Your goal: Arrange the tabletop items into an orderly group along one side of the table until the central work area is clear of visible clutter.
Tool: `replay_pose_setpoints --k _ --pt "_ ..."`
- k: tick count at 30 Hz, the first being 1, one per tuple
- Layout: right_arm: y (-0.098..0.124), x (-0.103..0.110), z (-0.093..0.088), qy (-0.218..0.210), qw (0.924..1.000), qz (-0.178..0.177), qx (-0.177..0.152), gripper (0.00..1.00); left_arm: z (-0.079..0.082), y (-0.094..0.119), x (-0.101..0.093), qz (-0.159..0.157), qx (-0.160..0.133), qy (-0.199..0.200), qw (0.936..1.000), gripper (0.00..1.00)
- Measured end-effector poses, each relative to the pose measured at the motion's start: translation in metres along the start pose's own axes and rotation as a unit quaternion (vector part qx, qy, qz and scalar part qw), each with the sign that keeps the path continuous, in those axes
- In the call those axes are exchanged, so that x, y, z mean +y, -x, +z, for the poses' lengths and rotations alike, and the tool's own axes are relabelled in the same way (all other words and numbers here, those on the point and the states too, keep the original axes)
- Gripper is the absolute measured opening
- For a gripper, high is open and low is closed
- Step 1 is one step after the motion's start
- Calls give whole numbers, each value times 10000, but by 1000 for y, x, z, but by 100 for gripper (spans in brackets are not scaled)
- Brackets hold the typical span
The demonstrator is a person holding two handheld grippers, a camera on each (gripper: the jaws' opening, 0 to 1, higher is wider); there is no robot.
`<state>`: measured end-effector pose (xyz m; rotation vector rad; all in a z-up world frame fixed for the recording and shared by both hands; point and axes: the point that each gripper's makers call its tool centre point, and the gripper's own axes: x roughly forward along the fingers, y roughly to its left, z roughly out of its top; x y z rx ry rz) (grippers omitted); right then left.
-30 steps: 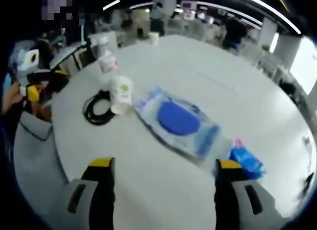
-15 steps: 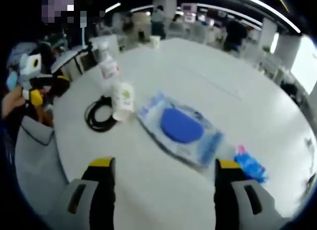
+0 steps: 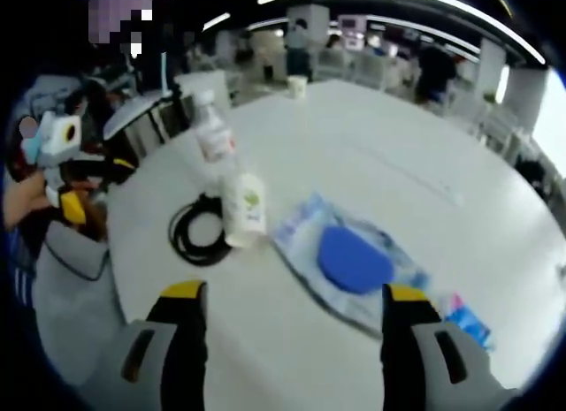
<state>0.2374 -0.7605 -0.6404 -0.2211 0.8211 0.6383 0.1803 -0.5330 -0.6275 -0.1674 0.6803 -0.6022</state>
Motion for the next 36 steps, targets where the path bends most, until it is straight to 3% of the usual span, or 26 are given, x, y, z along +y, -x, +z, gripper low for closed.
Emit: replay_pose_setpoints --k 8,16,24,32,36 --pt "-25 24 23 114 9994 299 -97 78 -8 8 8 95 36 107 9999 99" --pt "-48 40 34 273 9982 524 -49 76 -16 14 15 199 26 228 9995 99" --pt "-88 46 43 448 9959 778 76 75 -24 21 17 278 24 337 9990 99" --pt "-116 55 50 581 9935 954 196 74 -35 25 18 340 30 454 9984 99" --pt "-124 57 53 520 9934 1006 171 68 -35 30 21 379 -30 482 9981 99"
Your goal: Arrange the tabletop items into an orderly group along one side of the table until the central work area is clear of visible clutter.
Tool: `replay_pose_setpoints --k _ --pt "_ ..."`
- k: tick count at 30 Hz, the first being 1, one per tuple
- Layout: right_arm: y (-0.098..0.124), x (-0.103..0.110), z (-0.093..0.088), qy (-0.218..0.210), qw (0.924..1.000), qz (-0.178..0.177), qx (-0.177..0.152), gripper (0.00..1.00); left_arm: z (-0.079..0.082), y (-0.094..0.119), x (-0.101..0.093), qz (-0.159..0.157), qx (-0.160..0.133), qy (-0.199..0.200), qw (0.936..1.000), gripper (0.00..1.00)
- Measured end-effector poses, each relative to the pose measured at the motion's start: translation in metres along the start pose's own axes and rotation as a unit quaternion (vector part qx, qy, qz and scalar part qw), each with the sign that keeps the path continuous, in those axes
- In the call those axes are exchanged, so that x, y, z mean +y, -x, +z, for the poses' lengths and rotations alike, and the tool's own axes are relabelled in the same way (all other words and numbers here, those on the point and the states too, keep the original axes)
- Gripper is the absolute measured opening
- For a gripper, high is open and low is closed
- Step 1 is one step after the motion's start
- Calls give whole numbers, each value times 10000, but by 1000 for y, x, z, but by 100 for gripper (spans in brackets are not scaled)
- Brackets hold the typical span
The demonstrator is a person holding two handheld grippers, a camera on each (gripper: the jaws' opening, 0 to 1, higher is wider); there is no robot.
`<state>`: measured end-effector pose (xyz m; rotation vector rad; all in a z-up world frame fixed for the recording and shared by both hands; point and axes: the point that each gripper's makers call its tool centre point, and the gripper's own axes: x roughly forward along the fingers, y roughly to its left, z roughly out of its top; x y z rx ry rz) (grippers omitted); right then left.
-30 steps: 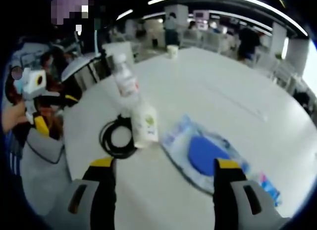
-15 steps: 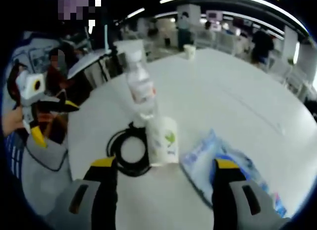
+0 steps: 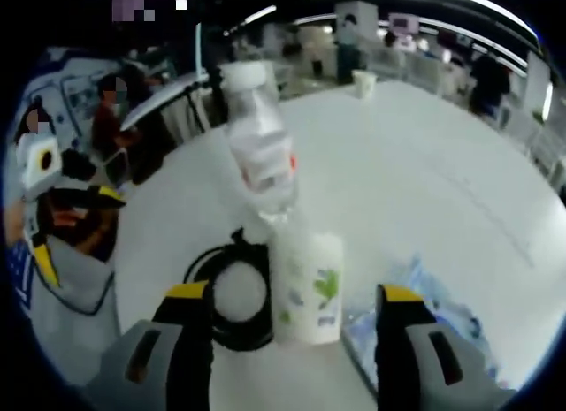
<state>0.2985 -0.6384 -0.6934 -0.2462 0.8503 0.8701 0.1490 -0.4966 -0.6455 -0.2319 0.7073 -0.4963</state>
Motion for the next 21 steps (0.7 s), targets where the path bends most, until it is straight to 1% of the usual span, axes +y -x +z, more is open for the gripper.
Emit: replay_pose_setpoints --k 1,2,5,6,9,11,13,15,19,21 --pt "-3 -2 -2 -60 10000 16 33 66 1 1 0 8 -26 21 10000 99" --pt "-11 -8 -6 -173 9998 14 122 65 1 2 1 20 -31 43 10000 99" --pt "-21 -14 -6 -268 9995 31 134 64 -1 4 5 48 -49 62 10000 99" --pt "-18 -8 -7 -263 9995 41 147 64 -3 5 5 56 -51 80 9999 99" --pt "-24 -7 -8 -234 9995 60 189 64 -7 7 6 72 -53 134 9999 99" --pt "-24 -5 -8 -251 9995 54 187 64 -10 9 6 80 -32 150 9999 99" --pt "-27 -4 -7 -259 9995 36 151 64 -10 12 4 74 -18 127 9999 99" --pt "-31 -3 -5 -202 9997 50 146 64 -8 13 5 47 -69 151 9999 99" --pt "-34 -5 -1 -174 9998 10 117 61 -10 14 5 74 -66 172 9998 99" --pt "-38 -8 -2 -207 9996 -22 179 60 -10 16 3 55 -76 147 9998 99"
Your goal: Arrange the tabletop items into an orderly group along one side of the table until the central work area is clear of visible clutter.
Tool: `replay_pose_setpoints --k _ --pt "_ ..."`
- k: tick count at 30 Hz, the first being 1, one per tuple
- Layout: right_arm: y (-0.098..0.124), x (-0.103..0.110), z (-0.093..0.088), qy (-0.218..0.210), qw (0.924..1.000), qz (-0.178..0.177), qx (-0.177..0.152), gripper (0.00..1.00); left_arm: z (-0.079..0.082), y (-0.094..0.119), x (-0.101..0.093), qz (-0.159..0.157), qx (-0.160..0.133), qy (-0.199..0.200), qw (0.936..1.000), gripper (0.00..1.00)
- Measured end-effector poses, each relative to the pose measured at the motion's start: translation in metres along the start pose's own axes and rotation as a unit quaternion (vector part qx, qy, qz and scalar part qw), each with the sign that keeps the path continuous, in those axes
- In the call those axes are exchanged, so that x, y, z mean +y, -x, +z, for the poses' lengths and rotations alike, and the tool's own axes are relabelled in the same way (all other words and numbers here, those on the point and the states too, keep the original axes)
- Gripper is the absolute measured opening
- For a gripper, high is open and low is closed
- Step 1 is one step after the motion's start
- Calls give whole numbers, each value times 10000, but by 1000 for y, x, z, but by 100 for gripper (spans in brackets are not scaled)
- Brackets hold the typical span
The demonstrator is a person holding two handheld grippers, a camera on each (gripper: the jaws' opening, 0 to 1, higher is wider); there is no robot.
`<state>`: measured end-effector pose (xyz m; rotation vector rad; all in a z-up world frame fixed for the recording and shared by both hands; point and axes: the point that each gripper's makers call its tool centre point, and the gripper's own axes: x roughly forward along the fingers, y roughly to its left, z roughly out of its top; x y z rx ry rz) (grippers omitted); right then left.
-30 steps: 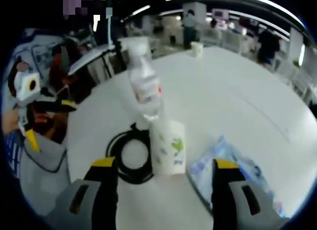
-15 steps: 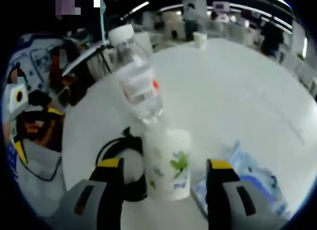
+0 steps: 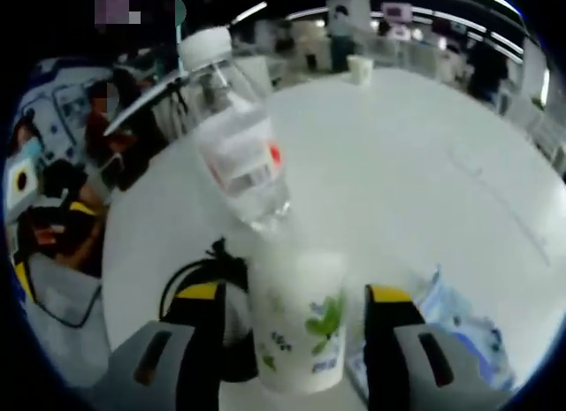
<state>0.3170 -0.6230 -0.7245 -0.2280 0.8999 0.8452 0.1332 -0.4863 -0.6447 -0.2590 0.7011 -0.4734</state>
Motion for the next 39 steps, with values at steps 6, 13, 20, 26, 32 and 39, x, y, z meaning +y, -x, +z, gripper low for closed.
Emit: replay_pose_setpoints --k 6,13,20,26,32,39 --pt "-6 -1 -4 -163 9998 -44 96 47 -5 3 0 24 59 -10 10000 99" --pt "-7 -5 -2 -44 9999 -96 43 42 -9 10 3 83 6 113 9999 98" --pt "2 -9 29 294 9962 -124 -811 40 -9 11 1 95 -9 116 9999 98" --pt "4 -19 54 313 9842 -395 -1698 40 -8 11 4 122 -42 207 9997 97" --pt "15 -13 68 518 9629 -628 -2573 40 -10 12 4 73 -24 157 9998 97" --pt "23 -23 68 -239 9286 -1102 -3536 40 -17 14 7 58 37 164 9998 96"
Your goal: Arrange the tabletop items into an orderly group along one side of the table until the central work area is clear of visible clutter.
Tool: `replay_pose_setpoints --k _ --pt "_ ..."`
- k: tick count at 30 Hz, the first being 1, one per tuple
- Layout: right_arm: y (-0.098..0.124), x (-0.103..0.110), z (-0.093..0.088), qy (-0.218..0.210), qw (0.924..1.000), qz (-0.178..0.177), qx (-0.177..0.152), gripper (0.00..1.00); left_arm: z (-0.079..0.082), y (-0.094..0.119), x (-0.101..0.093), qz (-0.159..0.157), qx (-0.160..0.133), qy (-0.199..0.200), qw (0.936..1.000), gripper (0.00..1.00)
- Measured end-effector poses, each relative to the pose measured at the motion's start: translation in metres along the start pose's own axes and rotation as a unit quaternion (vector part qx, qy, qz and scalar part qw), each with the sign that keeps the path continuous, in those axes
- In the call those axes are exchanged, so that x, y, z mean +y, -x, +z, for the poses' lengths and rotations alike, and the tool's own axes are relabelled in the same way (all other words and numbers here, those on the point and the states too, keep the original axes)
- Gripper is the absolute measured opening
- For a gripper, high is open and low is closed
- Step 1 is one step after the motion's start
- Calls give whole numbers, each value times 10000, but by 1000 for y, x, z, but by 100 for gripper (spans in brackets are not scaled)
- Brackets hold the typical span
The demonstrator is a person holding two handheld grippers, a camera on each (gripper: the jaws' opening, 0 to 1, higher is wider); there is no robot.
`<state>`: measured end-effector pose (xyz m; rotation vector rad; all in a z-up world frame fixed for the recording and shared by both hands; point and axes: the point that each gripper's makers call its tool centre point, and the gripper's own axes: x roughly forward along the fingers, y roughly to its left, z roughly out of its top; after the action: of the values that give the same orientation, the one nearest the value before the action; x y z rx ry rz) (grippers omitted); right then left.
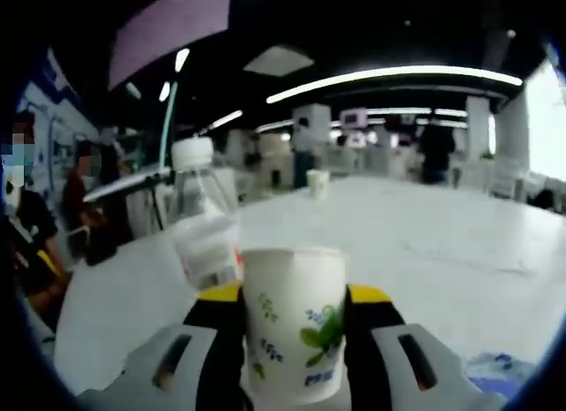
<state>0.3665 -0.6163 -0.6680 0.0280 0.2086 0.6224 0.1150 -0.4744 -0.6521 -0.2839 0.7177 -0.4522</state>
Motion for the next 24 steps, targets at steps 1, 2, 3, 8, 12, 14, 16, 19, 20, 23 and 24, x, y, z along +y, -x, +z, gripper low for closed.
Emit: replay_pose_setpoints --k 1,2,3,8,12,14,16,19,20,23,24 --pt "0 0 0 46 10000 -17 -73 40 -1 1 -1 -21 32 -54 10000 96" --pt "-2 1 -5 45 10000 -35 -60 40 -2 1 -1 -34 57 -99 9999 96" --pt "-4 1 -8 -27 10000 -46 -85 40 -2 1 0 -42 80 -140 9999 96" --pt "-15 3 -15 -122 9994 -130 -305 41 -1 -3 11 42 113 -253 9996 96" --pt "-19 -5 -14 -145 9985 -289 -439 41 5 -5 11 -37 -53 -167 9998 97" --pt "-23 -8 -13 -153 9981 -315 -515 41 4 -7 8 -104 -32 -206 9997 97" --pt "-25 -11 -13 -137 9978 -308 -563 41 3 -8 6 -138 9 -254 9996 97" --pt "-27 -17 -13 -224 9971 -358 -631 41 3 -9 3 -172 8 -255 9995 97" --pt "-27 -17 -13 -202 9972 -358 -626 41 4 -9 2 -185 -2 -254 9995 97" --pt "-29 -13 -13 -178 9974 -257 -643 41 5 -9 1 -205 -39 -279 9994 97" --pt "-30 -12 -15 -174 9977 -218 -621 41 5 -9 1 -210 -60 -286 9994 97"
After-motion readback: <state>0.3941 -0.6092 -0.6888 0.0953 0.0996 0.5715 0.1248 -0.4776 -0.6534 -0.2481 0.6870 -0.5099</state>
